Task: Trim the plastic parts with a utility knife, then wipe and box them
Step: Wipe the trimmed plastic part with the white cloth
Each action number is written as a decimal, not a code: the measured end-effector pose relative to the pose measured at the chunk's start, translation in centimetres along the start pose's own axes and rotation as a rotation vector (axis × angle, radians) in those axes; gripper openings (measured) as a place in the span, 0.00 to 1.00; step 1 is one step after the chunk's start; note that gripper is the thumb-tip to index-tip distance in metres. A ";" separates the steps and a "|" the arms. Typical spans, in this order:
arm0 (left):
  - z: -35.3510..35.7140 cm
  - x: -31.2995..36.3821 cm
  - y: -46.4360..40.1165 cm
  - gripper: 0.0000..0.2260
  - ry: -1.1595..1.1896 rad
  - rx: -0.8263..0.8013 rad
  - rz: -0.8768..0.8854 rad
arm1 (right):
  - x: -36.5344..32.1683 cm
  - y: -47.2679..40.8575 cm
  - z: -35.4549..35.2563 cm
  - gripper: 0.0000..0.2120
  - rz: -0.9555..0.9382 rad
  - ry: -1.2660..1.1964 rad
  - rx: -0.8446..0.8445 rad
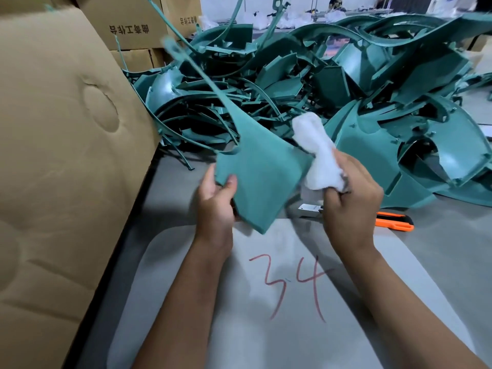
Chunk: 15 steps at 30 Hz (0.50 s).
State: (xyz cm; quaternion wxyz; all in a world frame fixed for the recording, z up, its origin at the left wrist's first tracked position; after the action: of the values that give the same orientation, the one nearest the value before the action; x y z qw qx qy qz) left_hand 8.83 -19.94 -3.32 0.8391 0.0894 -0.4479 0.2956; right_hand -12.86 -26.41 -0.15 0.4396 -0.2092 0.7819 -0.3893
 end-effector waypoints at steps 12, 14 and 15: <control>0.5 0.9 1.6 0.17 -0.299 0.111 0.454 | -2.6 4.2 5.3 0.13 0.666 -0.743 -0.669; 0.2 1.6 1.3 0.16 -0.349 0.113 0.483 | -2.6 4.2 5.1 0.12 0.658 -0.765 -0.719; 0.1 1.9 1.0 0.16 -0.367 0.080 0.473 | -2.5 3.9 4.7 0.11 0.655 -0.768 -0.701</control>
State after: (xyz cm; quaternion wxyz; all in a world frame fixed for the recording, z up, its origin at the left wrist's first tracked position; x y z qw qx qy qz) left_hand 8.95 -18.40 -1.85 0.6475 0.0677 -0.5885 0.4794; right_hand -7.51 -24.38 -3.41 0.6918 -0.2156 0.6727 0.1494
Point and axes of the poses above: each hand's wrist, its own y-axis away from the middle knuckle, its own z-axis out of the palm, x = y × z, the point moved 6 cm from there along -y, towards the middle knuckle, and after that the axes turned 10 degrees about y, right-handed, at the moved point
